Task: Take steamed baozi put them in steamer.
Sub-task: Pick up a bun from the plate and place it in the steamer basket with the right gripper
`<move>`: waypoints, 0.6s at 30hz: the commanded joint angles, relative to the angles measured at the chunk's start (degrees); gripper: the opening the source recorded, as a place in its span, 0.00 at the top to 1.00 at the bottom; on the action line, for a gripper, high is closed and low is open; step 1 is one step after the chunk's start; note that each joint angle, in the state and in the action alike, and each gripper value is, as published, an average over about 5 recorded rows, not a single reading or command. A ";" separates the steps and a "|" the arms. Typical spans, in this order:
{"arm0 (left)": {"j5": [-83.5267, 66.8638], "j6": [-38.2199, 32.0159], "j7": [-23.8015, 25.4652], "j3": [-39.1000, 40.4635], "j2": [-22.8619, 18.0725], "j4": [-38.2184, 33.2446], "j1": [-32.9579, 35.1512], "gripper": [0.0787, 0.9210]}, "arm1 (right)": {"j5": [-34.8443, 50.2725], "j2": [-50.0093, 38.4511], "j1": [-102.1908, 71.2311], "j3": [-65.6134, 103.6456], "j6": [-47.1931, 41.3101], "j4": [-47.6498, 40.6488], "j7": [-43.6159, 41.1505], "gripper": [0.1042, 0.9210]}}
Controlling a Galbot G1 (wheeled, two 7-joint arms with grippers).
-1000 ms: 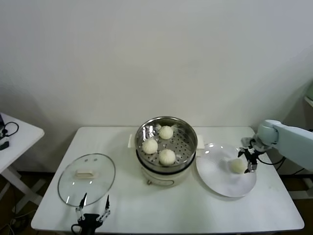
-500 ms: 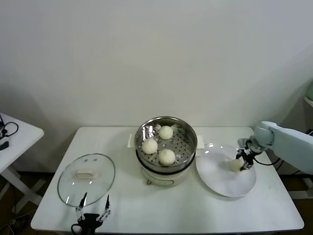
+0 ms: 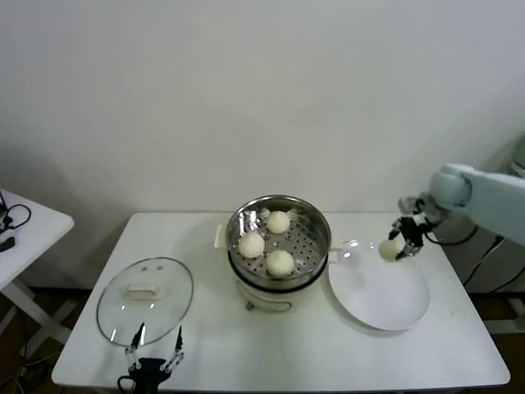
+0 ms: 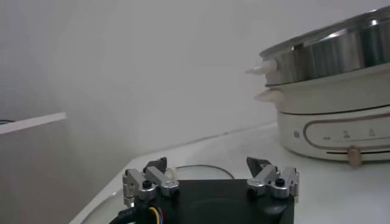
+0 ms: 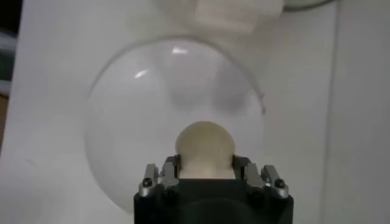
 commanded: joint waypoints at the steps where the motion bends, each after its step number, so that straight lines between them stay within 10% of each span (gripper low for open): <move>1: -0.44 -0.10 0.06 0.13 0.19 -0.08 -0.02 0.12 | 19.16 5.12 26.33 -8.69 -3.84 14.94 -1.95 0.42; 18: -1.03 0.14 0.18 0.12 0.22 -0.71 -0.74 0.12 | 5.74 15.61 -2.87 11.36 -10.42 7.04 7.03 0.40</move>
